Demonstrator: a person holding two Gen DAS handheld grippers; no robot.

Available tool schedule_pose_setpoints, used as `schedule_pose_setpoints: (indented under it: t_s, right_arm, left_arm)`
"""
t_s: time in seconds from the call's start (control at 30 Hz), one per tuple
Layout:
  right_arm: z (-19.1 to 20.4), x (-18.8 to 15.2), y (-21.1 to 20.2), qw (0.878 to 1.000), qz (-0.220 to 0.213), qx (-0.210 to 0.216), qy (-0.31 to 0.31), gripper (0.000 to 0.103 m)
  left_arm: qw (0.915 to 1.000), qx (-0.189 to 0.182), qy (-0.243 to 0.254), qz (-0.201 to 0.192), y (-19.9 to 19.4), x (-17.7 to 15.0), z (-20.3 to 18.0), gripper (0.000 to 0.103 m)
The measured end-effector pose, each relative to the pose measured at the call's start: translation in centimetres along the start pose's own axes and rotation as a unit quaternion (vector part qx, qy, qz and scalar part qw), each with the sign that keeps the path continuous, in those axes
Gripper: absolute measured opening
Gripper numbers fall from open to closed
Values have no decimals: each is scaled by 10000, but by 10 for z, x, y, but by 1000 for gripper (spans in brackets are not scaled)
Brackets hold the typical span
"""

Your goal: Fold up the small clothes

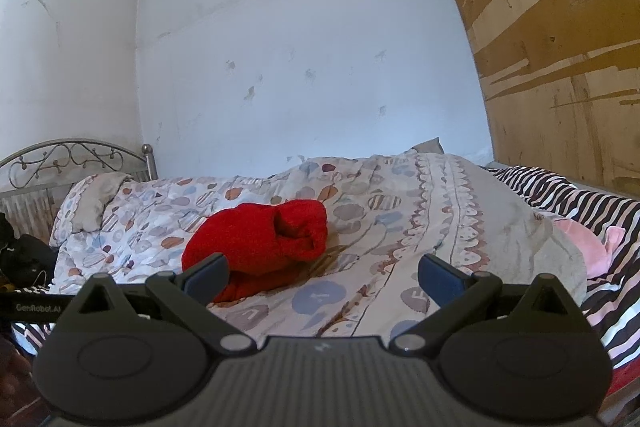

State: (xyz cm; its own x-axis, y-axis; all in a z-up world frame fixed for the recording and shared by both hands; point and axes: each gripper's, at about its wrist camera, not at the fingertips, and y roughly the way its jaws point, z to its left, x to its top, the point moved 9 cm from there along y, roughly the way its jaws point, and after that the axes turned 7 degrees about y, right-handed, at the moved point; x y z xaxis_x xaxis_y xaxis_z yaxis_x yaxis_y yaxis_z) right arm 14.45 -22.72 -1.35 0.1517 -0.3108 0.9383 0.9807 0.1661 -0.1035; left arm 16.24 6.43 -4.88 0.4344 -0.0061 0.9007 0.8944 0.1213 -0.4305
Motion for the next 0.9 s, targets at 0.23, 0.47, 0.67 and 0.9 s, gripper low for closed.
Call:
schedule_pose_setpoints:
  t_s: [0.23, 0.47, 0.67, 0.9]
  right_arm:
    - [3, 2, -1, 10000, -29, 41, -47, 103]
    - [1, 6, -4, 10000, -64, 33, -57, 103]
    - [0, 8, -6, 9999, -93, 25, -55, 103]
    - [2, 7, -7, 9999, -101, 38, -65, 103]
  left_arm:
    - [10000, 44, 8, -32, -2, 2, 3, 102]
    - [10000, 12, 55, -19, -2, 1, 2, 102]
    - [10000, 31, 77, -39, -3, 2, 1, 102]
    - [10000, 28, 91, -26, -3, 2, 2, 102]
